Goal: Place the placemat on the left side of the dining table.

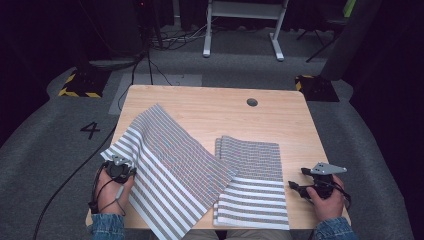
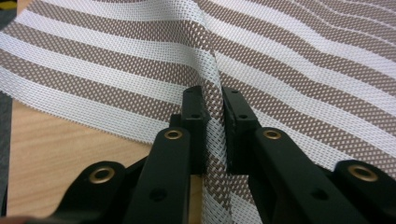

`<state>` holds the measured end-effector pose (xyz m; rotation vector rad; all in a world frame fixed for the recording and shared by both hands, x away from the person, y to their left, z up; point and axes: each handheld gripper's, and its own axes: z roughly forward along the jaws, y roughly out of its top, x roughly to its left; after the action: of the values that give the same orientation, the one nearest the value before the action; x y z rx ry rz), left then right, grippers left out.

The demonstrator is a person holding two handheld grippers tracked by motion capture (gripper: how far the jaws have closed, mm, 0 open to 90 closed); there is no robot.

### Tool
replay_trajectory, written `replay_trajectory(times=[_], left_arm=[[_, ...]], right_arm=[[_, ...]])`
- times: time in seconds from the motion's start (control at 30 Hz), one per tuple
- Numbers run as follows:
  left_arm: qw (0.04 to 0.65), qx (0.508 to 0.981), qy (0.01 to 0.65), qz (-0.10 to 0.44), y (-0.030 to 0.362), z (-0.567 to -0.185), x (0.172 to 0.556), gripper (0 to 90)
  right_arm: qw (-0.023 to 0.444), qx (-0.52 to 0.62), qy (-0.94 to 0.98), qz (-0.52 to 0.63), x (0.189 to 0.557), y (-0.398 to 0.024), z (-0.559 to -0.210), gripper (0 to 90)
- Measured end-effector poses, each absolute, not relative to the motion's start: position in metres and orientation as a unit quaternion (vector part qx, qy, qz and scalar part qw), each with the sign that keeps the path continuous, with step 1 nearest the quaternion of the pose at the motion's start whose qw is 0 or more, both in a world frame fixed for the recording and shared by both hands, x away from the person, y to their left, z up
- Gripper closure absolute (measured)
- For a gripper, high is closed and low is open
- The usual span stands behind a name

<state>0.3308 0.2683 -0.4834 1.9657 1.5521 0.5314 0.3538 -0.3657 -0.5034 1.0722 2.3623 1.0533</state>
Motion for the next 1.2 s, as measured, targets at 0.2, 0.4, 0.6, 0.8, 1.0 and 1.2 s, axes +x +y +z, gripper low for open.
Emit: replay_trajectory(times=[0.2,0.4,0.6,0.8,1.0,1.2], left_arm=[[0.336,0.741,0.524,0.251,0.259,-0.457,0.329,85.1],[0.380,0.741,0.469,0.295,0.258,-0.429,0.328,85.3],[0.415,0.728,0.430,0.336,0.251,-0.414,0.341,85.8],[0.441,0.712,0.412,0.359,0.238,-0.420,0.372,77.8],[0.454,0.688,0.431,0.366,0.227,-0.436,0.396,34.6],[0.442,0.700,0.456,0.325,0.232,-0.439,0.384,35.2]], right_arm=[[0.170,0.377,0.831,0.371,0.354,-0.366,-0.503,18.6],[0.170,0.377,0.831,0.371,0.354,-0.366,-0.503,18.6],[0.171,0.378,0.831,0.371,0.354,-0.366,-0.504,18.6],[0.171,0.377,0.832,0.370,0.354,-0.366,-0.504,18.5],[0.171,0.377,0.831,0.370,0.354,-0.366,-0.504,18.6],[0.170,0.377,0.831,0.371,0.354,-0.366,-0.504,18.6]])
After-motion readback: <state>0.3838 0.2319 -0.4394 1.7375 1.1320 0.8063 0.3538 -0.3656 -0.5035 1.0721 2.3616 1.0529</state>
